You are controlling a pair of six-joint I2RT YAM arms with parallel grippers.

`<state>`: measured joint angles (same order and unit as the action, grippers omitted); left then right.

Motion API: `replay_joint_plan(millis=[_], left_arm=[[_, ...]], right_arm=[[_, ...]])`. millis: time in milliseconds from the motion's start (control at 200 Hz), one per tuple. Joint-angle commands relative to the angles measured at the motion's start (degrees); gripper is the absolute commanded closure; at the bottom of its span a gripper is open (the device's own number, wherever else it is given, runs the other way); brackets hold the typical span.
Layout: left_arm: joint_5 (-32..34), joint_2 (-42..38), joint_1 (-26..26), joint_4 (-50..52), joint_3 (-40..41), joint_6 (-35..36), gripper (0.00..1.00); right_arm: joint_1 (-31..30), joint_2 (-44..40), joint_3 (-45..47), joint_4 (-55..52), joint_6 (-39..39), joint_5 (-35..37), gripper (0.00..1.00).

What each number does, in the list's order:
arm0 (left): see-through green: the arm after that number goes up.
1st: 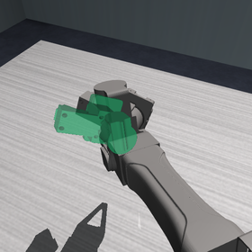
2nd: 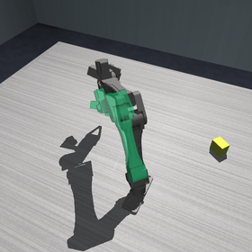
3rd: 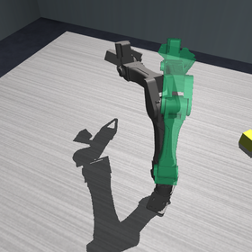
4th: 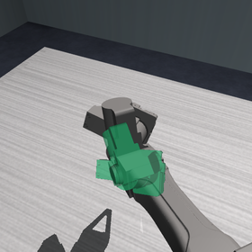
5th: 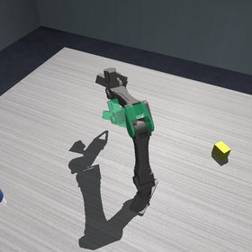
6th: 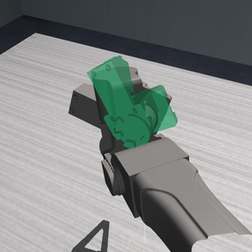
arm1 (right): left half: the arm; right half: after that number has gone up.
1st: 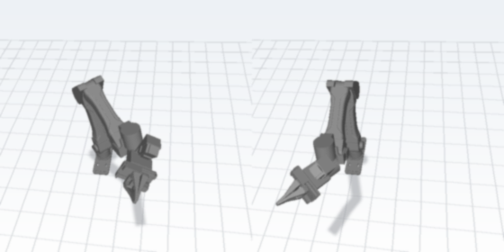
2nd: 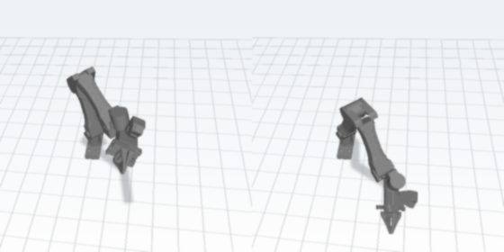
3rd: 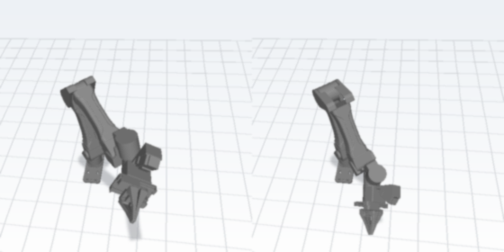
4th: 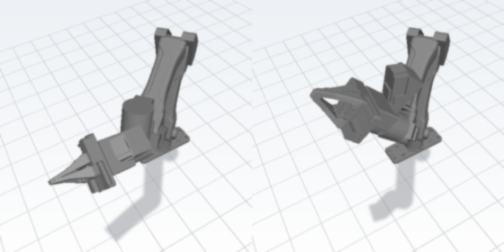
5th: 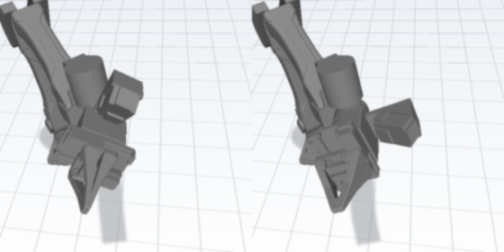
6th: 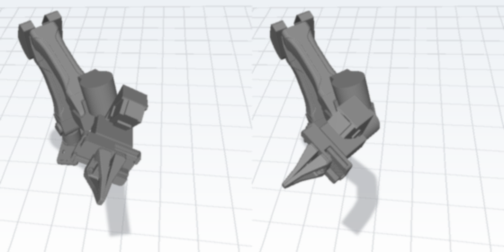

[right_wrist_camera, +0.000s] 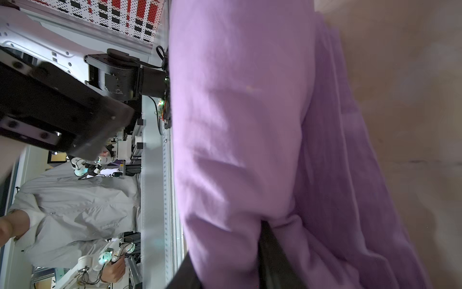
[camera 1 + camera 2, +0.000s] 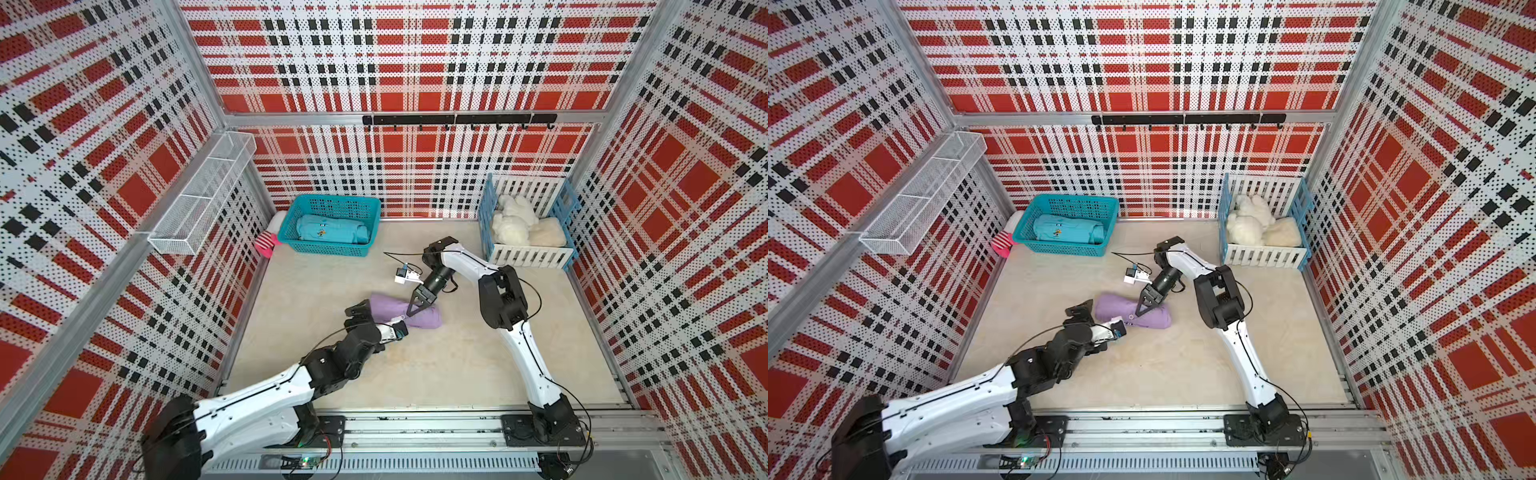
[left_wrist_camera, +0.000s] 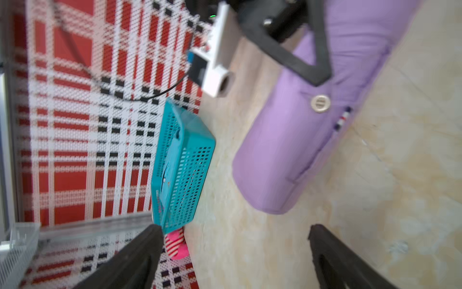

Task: Roll up the long pants
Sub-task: Pick up the long pant at the center of the board.

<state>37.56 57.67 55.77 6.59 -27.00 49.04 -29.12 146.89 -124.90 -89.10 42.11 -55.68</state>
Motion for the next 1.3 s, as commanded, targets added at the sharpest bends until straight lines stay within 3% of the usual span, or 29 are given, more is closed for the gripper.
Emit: replay_joint_plan(millis=[0,195,341,661,842,1027,1293], left_arm=[[-1.6,5.3,1.4,-5.2,0.7,8.4,0.05],[-9.5,14.8,-4.3,-13.2,-2.2,14.7,0.05],[-8.6,21.9,-4.9,-20.3,-4.2,20.1,0.07],[-9.7,34.1,-5.7,-26.7,-7.9,23.4,0.07],[-9.5,38.6,-6.5,-29.2,-8.7,24.5,0.13],[-9.1,41.3,-7.6,-31.6,-9.4,24.5,0.35],[-10.7,42.2,-8.9,-34.2,-7.8,23.7,0.82]], right_arm=[[-1.0,5.5,3.6,-0.4,-1.0,8.1,0.74],[-1.3,5.6,4.2,-0.4,0.3,6.9,0.73],[-1.4,5.8,3.8,-0.4,0.9,6.3,0.72],[-1.4,5.3,3.7,-0.4,1.3,5.8,0.71],[-1.4,4.9,4.0,-0.4,1.7,5.1,0.68],[-1.4,4.1,5.4,-0.4,2.3,4.9,0.63],[-0.9,4.0,5.4,-0.4,2.4,4.5,0.56]])
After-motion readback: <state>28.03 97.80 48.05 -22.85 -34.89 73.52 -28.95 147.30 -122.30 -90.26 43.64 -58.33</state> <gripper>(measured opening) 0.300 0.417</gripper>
